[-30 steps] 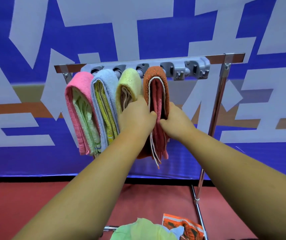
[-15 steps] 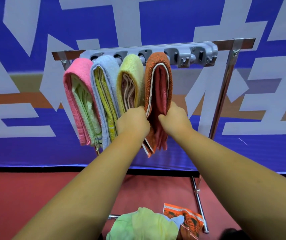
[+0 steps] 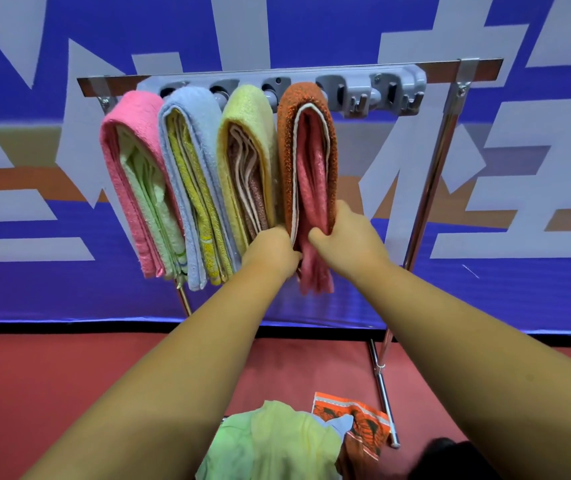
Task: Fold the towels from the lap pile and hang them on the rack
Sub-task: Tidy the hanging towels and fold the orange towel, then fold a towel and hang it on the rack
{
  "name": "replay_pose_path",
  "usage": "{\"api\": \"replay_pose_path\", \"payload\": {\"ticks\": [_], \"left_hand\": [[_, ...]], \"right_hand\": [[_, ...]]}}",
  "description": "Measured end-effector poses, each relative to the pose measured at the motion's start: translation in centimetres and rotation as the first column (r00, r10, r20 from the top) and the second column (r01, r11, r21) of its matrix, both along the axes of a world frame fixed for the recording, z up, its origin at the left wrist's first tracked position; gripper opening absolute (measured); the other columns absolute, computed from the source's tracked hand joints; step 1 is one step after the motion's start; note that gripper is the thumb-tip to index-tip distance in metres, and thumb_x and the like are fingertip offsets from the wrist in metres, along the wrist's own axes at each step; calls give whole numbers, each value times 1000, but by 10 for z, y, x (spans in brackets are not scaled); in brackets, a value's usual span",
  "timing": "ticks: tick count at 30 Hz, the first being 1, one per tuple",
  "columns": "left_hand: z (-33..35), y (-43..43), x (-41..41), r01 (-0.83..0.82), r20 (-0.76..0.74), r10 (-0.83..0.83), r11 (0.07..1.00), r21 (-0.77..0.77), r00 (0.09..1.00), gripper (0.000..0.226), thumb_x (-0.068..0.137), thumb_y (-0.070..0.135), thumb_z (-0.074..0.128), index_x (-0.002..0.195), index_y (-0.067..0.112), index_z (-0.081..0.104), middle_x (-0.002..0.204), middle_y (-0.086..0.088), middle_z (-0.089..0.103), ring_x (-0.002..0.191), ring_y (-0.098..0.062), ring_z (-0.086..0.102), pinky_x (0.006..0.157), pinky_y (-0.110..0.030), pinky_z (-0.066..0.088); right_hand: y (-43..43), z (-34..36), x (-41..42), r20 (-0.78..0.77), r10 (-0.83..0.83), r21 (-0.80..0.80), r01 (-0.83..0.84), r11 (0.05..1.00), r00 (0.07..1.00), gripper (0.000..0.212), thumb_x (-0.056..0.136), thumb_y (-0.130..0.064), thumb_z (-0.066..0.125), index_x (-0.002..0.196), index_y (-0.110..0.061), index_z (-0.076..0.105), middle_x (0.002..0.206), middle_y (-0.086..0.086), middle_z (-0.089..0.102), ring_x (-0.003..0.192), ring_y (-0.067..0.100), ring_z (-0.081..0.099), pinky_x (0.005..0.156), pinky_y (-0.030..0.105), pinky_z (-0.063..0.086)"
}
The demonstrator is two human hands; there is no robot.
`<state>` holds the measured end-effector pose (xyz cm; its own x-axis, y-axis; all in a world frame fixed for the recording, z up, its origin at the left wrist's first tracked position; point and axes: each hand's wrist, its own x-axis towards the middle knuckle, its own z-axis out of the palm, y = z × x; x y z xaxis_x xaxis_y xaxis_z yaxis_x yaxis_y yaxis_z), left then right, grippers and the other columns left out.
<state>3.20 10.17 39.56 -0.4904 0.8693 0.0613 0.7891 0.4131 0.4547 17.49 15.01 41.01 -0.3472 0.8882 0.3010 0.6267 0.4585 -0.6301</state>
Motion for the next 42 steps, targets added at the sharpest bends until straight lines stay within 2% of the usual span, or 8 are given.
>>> {"api": "replay_pose_path", "payload": {"ticks": [7,14,18,20,25,30,36,42], "left_hand": [[-33,4,-9,30,23,-28,994,-101,999,38,68,41,55,90,17,75,86,-8,76,74,-32,76,73,-46,67],[-60,-12,-16,94,61,-83,973,-211,995,39,80,49,63,88,11,72,69,-4,76,57,-21,75,69,-42,67],[-93,-18,-23,117,88,-94,940,-321,992,24,90,28,62,84,6,68,59,-5,74,51,-14,71,70,-37,66],[-112,-22,-27,134,138,-90,925,-355,986,22,93,23,62,84,5,69,60,-9,74,54,-19,74,68,-36,64],[-166,-31,-33,174,255,-65,884,-433,965,26,98,20,61,99,-1,75,74,-17,78,70,-32,78,67,-38,63],[-227,-38,-36,201,374,-5,851,-486,927,25,97,14,58,100,-4,75,90,-27,78,89,-46,78,74,-53,64],[-300,-44,-35,223,451,80,786,-577,889,13,96,10,56,96,2,67,92,-14,78,71,-33,72,57,-30,52],[-381,-59,-32,234,466,186,672,-702,865,23,98,16,55,107,4,72,103,-5,80,73,-24,74,63,-29,55]], "right_hand": [[-1,-33,1,103,98,-124,-85,989,990,29,91,-30,60,118,-19,54,97,4,68,90,31,65,72,39,52],[-2,-64,9,255,200,-230,-141,963,946,15,99,-35,58,92,-22,59,103,9,71,97,35,65,81,39,52],[-1,-98,11,360,220,-311,-106,945,907,23,100,-25,55,109,-11,71,117,17,73,113,40,65,87,36,50],[-2,-115,11,404,241,-385,-75,920,882,25,98,-22,54,99,-5,72,107,18,74,106,38,67,83,36,53],[-2,-164,4,404,311,-548,-45,836,860,32,96,-19,54,96,1,80,88,20,79,70,32,68,75,44,62],[-3,-233,-4,335,332,-718,11,696,882,34,100,-19,50,97,1,78,97,18,80,87,35,80,71,45,65],[-10,-318,-13,319,336,-838,98,537,886,24,97,-19,56,89,-5,73,95,16,81,80,35,79,67,40,61],[-31,-386,-8,272,264,-922,172,348,925,23,104,-21,49,104,-6,67,99,5,79,80,27,76,73,38,58]]}}
